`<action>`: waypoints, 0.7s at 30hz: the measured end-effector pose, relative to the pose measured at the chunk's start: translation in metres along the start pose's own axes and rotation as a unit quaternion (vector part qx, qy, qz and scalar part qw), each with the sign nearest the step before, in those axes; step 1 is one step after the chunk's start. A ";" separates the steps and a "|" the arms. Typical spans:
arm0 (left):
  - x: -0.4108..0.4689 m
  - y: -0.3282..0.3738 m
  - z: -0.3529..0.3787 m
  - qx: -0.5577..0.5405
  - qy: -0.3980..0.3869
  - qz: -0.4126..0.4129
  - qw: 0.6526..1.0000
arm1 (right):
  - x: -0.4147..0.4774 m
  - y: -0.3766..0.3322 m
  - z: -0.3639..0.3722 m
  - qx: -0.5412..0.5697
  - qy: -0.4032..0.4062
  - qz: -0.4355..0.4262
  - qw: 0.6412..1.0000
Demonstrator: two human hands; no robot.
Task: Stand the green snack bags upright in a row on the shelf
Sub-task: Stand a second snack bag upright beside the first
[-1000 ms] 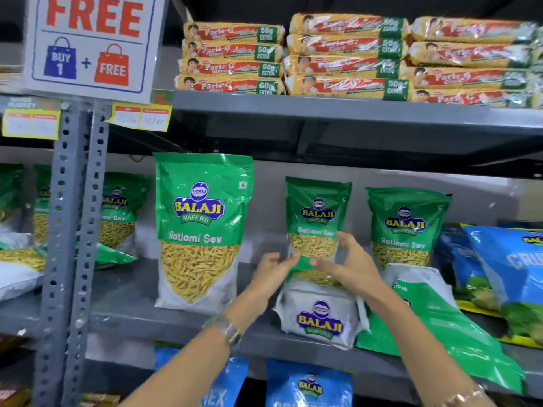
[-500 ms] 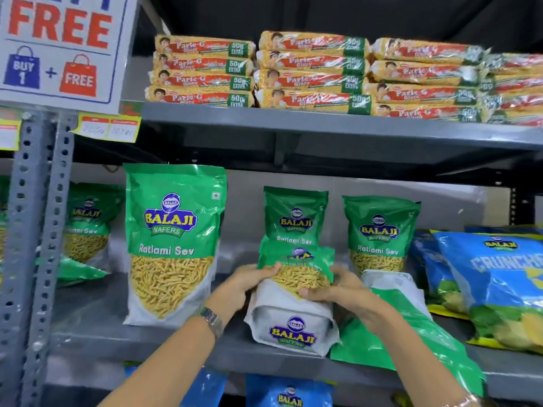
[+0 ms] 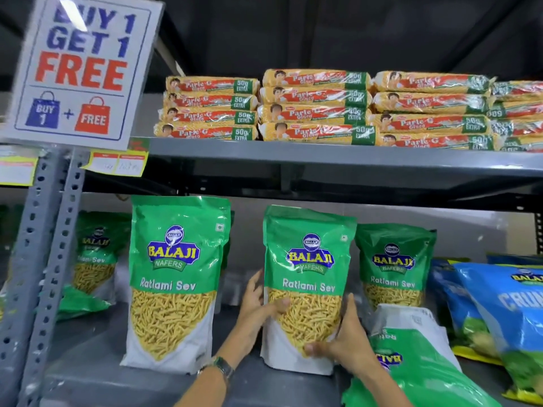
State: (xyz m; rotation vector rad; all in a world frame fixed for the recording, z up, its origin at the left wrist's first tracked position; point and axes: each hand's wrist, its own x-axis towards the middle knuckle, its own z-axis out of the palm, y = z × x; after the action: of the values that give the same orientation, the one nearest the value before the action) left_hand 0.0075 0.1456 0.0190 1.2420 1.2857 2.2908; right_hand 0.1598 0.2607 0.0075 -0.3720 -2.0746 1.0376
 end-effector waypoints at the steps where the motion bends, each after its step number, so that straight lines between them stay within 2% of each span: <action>1: 0.003 0.007 0.003 0.002 0.027 0.002 1.000 | -0.001 0.001 -0.001 0.000 -0.005 -0.008 1.000; 4: 0.021 0.039 0.017 0.024 0.124 0.044 0.991 | -0.004 0.004 -0.001 0.004 -0.002 -0.005 1.000; 7: 0.048 0.078 0.034 0.030 0.177 0.099 0.979 | -0.008 0.001 0.000 -0.033 0.010 0.006 0.999; 11: 0.076 0.107 0.047 0.045 0.229 0.104 0.967 | -0.010 0.002 -0.001 -0.048 0.018 0.012 0.999; 15: 0.095 0.121 0.045 0.119 0.297 0.102 0.942 | -0.010 0.001 0.002 -0.064 0.030 0.009 0.997; 21: 0.103 0.113 0.050 0.063 0.339 0.068 0.936 | -0.009 0.007 0.002 -0.073 0.033 0.007 0.997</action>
State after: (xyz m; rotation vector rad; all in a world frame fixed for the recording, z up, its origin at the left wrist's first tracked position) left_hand 0.0036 0.1663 0.1783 0.5775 1.6056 2.9175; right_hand 0.1637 0.2594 -0.0029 -0.4884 -2.0974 0.8724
